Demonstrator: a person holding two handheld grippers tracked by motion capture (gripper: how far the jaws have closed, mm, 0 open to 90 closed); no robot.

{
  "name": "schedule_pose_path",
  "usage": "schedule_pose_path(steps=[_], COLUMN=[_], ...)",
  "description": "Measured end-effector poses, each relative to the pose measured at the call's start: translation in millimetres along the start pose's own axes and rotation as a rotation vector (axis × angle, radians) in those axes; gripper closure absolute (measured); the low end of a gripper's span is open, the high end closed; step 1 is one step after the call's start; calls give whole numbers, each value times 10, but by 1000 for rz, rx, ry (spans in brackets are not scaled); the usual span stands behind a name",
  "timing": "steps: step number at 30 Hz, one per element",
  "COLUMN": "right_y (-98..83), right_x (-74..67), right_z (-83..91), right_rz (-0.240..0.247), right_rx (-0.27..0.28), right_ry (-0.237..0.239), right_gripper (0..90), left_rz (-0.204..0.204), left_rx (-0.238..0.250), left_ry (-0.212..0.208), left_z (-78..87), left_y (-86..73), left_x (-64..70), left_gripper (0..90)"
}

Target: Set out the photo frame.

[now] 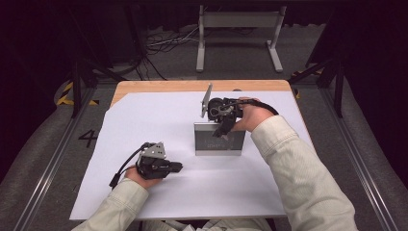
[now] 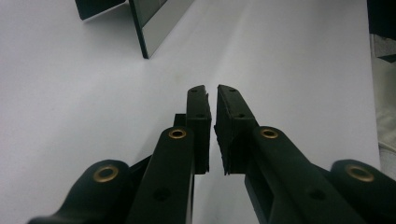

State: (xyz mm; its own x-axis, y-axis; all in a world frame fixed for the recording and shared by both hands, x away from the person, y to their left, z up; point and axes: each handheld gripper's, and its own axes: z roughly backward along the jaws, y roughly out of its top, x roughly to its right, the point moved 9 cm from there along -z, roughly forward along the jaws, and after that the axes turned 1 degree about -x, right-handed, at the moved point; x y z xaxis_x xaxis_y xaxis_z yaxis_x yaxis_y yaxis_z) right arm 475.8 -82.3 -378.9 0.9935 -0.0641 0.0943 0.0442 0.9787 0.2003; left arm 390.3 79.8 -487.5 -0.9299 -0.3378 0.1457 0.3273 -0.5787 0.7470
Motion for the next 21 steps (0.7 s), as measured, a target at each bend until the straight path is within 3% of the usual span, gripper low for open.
schedule_pose_path(steps=[7,9,21], right_y=[-9,-27,-156], right_x=[102,166,149], right_z=[65,124,290], right_rz=[-42,-59,-87], right_rx=[35,54,78], right_ry=[-62,-95,-122], right_gripper=[536,483,438], left_rz=[2,3,7], left_rx=[-2,-2,-2], left_ry=[0,-1,1], left_z=[-5,-4,-8], left_y=[-4,-4,-6], left_x=[-7,-8,-17], left_gripper=[829,829,825])
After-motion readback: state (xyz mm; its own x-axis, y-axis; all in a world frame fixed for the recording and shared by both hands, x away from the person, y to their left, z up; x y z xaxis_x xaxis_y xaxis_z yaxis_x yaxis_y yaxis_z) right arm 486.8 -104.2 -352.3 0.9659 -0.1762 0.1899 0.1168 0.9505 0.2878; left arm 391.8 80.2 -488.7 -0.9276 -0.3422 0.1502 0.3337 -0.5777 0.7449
